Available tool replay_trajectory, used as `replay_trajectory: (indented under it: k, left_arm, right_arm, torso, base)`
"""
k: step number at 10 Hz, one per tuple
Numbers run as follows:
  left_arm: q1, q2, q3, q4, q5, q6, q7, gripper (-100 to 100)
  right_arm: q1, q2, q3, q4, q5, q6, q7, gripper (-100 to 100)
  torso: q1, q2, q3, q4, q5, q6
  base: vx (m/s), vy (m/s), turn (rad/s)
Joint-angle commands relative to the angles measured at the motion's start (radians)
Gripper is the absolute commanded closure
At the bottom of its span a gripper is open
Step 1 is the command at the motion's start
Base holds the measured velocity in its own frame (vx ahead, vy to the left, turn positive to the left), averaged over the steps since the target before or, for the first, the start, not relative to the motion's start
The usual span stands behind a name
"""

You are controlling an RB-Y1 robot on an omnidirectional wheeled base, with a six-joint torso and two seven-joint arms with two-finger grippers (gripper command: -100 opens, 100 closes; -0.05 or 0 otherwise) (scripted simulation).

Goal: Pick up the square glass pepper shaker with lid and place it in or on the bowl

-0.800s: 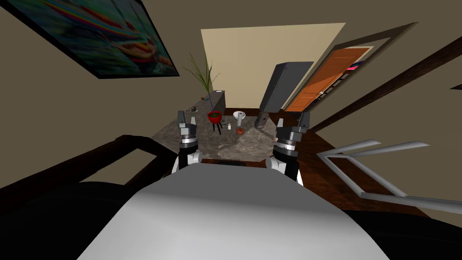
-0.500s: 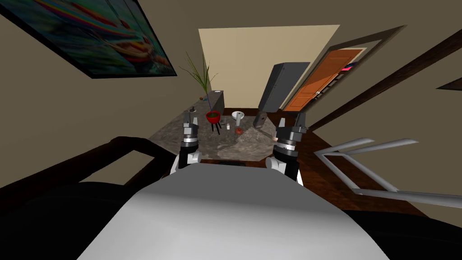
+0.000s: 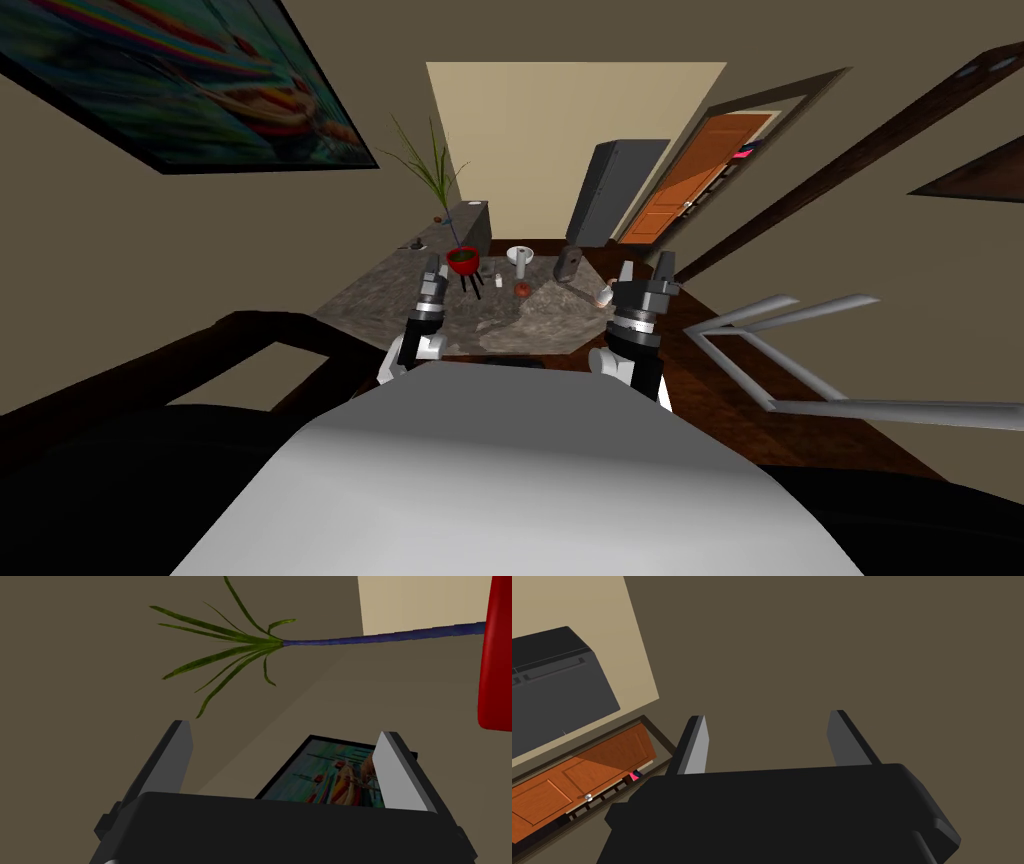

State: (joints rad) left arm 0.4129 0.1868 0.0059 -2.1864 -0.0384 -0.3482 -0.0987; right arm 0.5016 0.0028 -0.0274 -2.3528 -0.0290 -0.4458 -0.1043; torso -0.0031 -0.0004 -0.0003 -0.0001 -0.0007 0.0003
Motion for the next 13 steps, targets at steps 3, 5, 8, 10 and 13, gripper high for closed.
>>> replay_trajectory:
  k: [3, 5, 8, 10, 13]
  left_arm:
    - [-0.024, 0.067, -0.021, 0.063, -0.010, 0.079, 0.002, -100]
    - [-0.043, 0.105, -0.032, 0.098, -0.016, 0.133, 0.003, -100]
    - [-0.075, 0.165, -0.051, 0.155, -0.026, 0.215, 0.004, -100]
    - [-0.086, 0.186, -0.058, 0.175, -0.030, 0.251, 0.005, -100]
    - [-0.119, 0.255, -0.078, 0.241, -0.040, 0.343, 0.006, -100]
  right_arm:
    - [0.000, 0.000, 0.000, 0.000, 0.000, 0.000, 0.000, 0]
    - [0.000, 0.000, 0.000, 0.000, 0.000, 0.000, 0.000, 0]
    - [0.000, 0.000, 0.000, 0.000, 0.000, 0.000, 0.000, 0]
    - [0.000, 0.000, 0.000, 0.000, 0.000, 0.000, 0.000, 0]
    - [0.000, 0.000, 0.000, 0.000, 0.000, 0.000, 0.000, 0]
  torso:
    - [0.000, 0.000, 0.000, 0.000, 0.000, 0.000]
    - [-0.001, 0.000, 0.000, 0.000, 0.000, 0.000]
    - [-0.001, 0.000, 0.000, 0.000, 0.000, 0.000]
    - [0.001, 0.000, 0.000, 0.000, 0.000, -0.001]
    - [-0.001, 0.000, 0.000, 0.000, 0.000, 0.000]
  base:
    - [0.004, -0.058, -0.122]
    - [0.001, -0.063, -0.128]
    - [0.007, -0.062, -0.133]
    - [0.004, -0.033, -0.057]
    - [0.006, -0.061, -0.147]
